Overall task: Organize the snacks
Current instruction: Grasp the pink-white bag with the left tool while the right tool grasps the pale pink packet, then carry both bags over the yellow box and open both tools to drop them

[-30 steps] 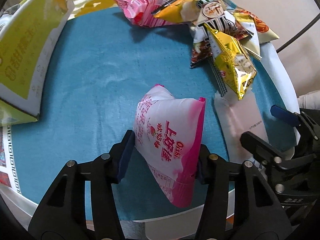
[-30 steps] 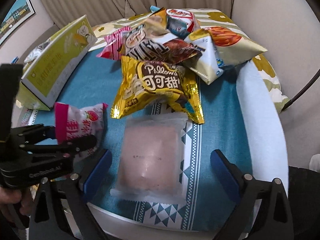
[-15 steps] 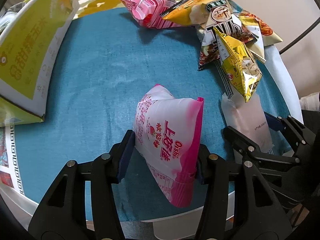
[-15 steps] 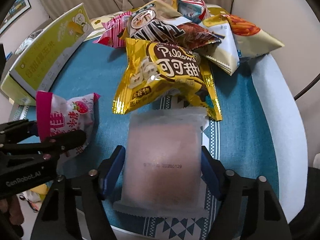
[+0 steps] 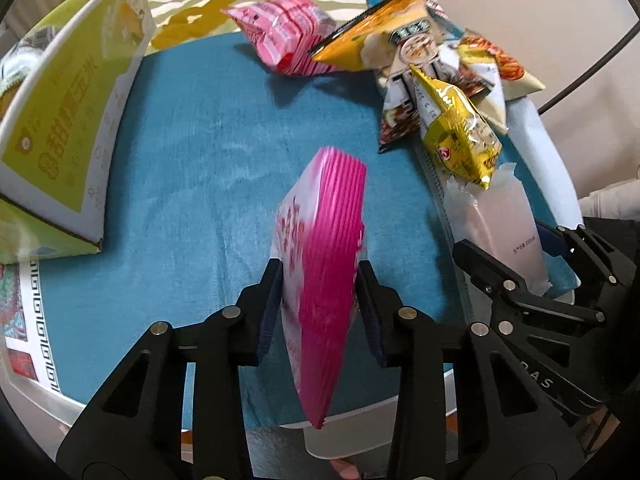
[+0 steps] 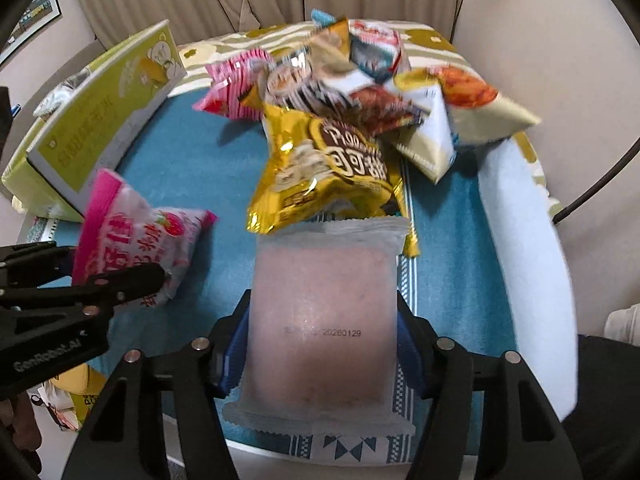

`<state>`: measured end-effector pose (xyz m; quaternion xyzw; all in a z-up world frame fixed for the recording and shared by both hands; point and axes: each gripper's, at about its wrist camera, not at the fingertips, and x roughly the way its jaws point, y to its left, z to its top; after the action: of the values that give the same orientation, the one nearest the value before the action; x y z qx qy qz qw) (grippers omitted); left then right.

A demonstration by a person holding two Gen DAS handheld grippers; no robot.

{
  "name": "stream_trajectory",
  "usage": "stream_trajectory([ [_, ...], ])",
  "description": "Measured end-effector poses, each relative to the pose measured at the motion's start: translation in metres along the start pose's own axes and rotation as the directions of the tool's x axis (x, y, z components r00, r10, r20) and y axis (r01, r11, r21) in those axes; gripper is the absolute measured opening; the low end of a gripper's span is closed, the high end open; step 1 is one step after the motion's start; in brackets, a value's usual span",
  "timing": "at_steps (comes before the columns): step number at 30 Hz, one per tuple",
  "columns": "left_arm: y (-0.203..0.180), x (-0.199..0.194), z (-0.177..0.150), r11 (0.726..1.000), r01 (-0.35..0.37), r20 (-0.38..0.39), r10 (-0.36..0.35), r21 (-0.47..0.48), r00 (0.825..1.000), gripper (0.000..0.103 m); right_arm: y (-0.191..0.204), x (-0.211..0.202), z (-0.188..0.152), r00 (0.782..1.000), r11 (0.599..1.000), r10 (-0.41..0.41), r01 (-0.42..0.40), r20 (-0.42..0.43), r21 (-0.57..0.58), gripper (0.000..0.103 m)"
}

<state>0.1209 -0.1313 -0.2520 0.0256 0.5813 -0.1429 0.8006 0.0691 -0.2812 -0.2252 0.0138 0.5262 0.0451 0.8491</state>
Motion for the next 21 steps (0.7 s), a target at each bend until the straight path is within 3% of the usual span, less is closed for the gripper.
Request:
stream_trajectory([
  [13, 0.005, -0.067, 0.006, 0.998, 0.039, 0.116, -0.033, -0.056, 0.993, 0.028, 0.013, -0.065, 0.022, 0.994, 0.998, 0.028, -0.022, 0.110, -0.058, 0.058],
  [21, 0.039, -0.132, 0.015, 0.990, 0.055, 0.261, -0.020, -0.127, 0.965, 0.028, 0.044, -0.102, 0.056, 0.975, 0.989, 0.101, -0.077, 0.197, -0.122, 0.058],
])
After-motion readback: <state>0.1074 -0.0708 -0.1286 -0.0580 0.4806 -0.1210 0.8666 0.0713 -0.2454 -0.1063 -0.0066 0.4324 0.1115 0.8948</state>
